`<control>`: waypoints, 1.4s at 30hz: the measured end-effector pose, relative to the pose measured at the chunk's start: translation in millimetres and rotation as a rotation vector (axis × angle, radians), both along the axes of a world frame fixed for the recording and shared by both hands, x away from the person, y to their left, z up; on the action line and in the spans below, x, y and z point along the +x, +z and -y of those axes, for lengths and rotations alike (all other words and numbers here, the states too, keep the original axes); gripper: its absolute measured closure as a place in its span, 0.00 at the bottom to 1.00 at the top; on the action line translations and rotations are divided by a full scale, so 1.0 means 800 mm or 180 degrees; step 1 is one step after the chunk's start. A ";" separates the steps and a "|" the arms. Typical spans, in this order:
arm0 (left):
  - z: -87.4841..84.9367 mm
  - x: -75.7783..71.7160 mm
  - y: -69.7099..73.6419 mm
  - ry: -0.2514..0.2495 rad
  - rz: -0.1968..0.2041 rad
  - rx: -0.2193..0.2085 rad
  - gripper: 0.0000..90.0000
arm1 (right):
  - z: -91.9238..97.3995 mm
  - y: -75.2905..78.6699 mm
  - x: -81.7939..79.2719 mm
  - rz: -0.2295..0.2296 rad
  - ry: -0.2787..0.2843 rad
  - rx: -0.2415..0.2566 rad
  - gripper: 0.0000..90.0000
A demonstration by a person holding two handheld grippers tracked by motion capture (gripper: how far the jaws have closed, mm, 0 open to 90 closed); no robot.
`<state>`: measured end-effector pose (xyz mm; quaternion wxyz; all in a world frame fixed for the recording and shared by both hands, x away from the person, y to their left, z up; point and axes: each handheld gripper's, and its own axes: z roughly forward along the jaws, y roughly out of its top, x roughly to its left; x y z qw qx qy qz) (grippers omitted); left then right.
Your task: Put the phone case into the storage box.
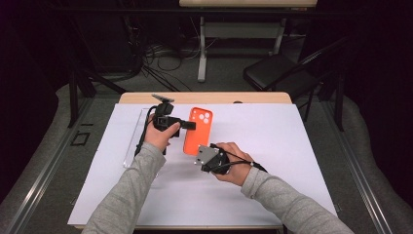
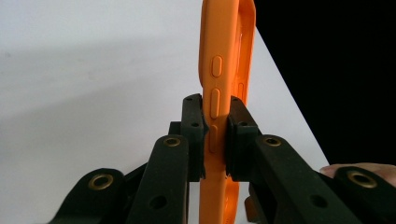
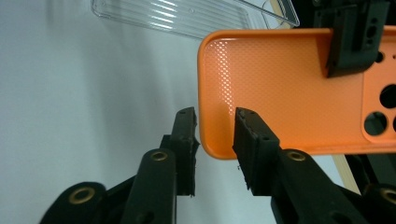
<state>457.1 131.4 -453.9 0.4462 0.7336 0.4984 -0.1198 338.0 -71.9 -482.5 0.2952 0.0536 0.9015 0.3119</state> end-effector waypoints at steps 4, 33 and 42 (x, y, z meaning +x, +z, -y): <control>-0.004 -0.002 0.001 0.0048 0.0033 0.0040 0.90 | 0.007 0.001 0.002 0.0051 0.0027 0.0011 0.73; -0.035 -0.050 0.009 0.0063 0.0654 -0.0253 0.90 | 0.052 0.022 0.013 0.0012 -0.0538 0.0680 0.60; -0.042 -0.069 0.006 -0.0015 0.0789 -0.0267 0.90 | 0.062 0.018 0.016 -0.0056 -0.0668 0.0952 0.61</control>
